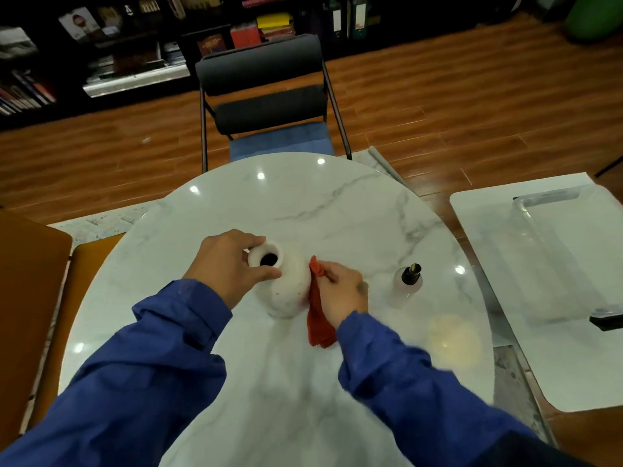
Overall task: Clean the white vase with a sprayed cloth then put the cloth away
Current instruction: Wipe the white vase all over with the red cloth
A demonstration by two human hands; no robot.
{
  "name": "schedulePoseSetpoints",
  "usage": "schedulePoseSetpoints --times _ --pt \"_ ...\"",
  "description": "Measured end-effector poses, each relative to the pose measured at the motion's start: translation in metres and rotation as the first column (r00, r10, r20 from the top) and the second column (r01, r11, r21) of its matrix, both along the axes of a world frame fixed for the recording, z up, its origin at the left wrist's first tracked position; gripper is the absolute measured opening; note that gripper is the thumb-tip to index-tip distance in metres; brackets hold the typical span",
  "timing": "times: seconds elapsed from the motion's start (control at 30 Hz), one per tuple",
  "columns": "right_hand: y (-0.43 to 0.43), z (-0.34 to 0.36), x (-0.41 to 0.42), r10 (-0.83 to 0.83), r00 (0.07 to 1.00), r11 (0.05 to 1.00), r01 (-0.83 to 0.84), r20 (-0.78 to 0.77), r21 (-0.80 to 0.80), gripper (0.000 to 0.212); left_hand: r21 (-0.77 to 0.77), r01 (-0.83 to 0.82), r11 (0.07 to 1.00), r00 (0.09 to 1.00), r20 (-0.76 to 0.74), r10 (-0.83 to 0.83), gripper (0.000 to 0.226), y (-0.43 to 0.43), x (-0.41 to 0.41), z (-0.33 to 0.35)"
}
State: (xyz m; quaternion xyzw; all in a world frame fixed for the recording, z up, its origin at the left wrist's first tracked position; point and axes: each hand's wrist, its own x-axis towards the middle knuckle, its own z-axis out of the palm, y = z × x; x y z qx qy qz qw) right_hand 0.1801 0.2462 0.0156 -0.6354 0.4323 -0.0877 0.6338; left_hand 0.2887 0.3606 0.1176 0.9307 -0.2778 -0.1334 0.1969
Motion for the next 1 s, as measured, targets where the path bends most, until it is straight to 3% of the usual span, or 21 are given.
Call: schedulePoseSetpoints --times 0.13,0.23,0.37,0.53,0.67,0.87,1.0 --pt "0.033 -0.01 -0.036 -0.058 0.998 0.997 0.056 0.032 0.044 0.023 -0.021 -0.065 0.998 0.998 0.001 0.065 0.06 0.003 -0.005 -0.006" --pt "0.018 -0.002 -0.018 -0.09 0.994 0.996 0.089 0.063 0.026 0.023 -0.03 -0.141 0.989 0.988 0.056 0.143 0.058 0.001 -0.01 -0.011" --pt "0.005 0.011 0.007 -0.051 0.991 0.993 0.036 0.127 0.116 0.021 -0.031 -0.266 0.963 0.955 0.128 0.268 0.061 -0.002 -0.012 -0.014" --pt "0.031 -0.007 -0.024 0.003 0.99 0.994 0.012 0.139 -0.112 0.029 -0.014 -0.261 0.965 0.958 0.118 0.261 0.06 -0.003 -0.009 -0.014" --pt "0.015 0.004 -0.001 -0.012 0.986 0.999 0.019 0.168 -0.042 0.029 0.009 -0.264 0.965 0.96 0.097 0.262 0.064 -0.005 -0.006 -0.011" --pt "0.028 0.014 -0.01 0.094 0.931 0.988 -0.044 0.353 -0.149 0.031 0.005 -0.254 0.967 0.963 0.095 0.252 0.063 -0.005 -0.007 -0.01" --pt "0.035 -0.011 -0.02 0.12 0.953 0.962 -0.043 0.277 -0.269 0.036 -0.016 -0.26 0.966 0.961 0.097 0.26 0.063 -0.004 -0.007 -0.013"
